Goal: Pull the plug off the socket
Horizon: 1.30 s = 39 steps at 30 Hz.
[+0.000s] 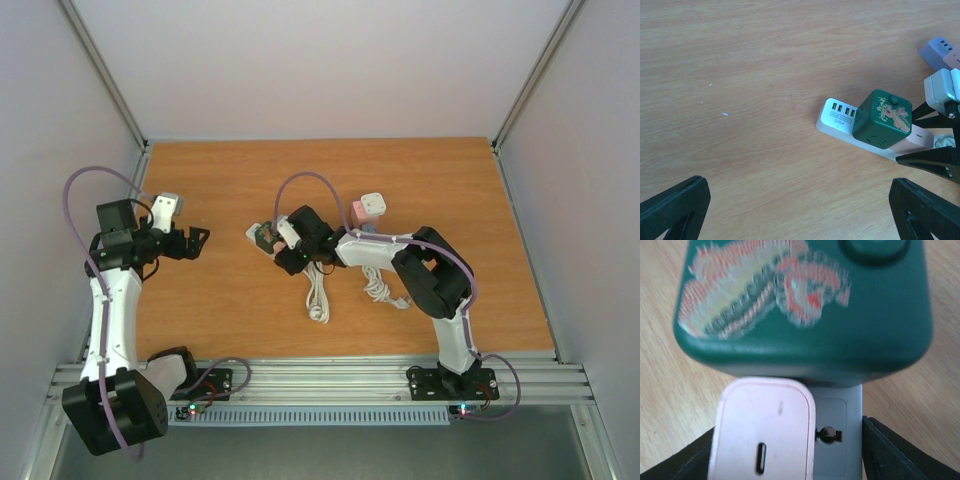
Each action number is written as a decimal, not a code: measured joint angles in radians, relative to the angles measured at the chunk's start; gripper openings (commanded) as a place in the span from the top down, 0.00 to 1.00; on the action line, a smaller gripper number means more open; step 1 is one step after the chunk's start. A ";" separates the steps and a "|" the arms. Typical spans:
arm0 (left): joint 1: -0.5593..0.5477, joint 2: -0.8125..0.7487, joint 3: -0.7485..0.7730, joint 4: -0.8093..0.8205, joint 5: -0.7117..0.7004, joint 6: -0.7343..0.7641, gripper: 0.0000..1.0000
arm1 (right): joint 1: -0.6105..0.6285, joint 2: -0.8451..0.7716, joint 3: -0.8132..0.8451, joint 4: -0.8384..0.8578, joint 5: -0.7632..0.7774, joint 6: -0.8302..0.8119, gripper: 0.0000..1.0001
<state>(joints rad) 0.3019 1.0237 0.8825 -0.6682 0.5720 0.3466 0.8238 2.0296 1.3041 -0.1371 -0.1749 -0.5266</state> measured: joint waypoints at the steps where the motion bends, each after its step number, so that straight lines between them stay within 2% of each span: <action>1: 0.000 -0.001 0.000 0.000 0.001 0.008 0.00 | 0.000 0.000 -0.010 0.015 0.002 -0.004 0.36; 7: 0.000 0.005 0.006 -0.016 0.014 0.076 0.00 | -0.003 -0.005 -0.087 0.091 0.002 -0.048 0.48; 14: 0.000 0.027 0.023 -0.059 0.115 0.197 0.00 | -0.003 -0.042 -0.156 0.134 -0.024 -0.105 0.59; 24: -0.030 0.081 0.055 -0.194 0.274 0.530 0.00 | -0.003 -0.187 -0.347 0.127 -0.135 -0.219 0.62; 32: -0.225 0.142 0.028 -0.216 0.308 0.774 0.00 | -0.003 -0.311 -0.492 0.108 -0.209 -0.280 0.62; 39: -0.402 0.231 -0.012 -0.162 0.315 0.869 0.01 | -0.003 -0.350 -0.529 0.084 -0.259 -0.320 0.61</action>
<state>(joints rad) -0.0998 1.2549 0.8707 -0.8303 0.8871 1.2152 0.8207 1.6798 0.7753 -0.0532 -0.4339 -0.8471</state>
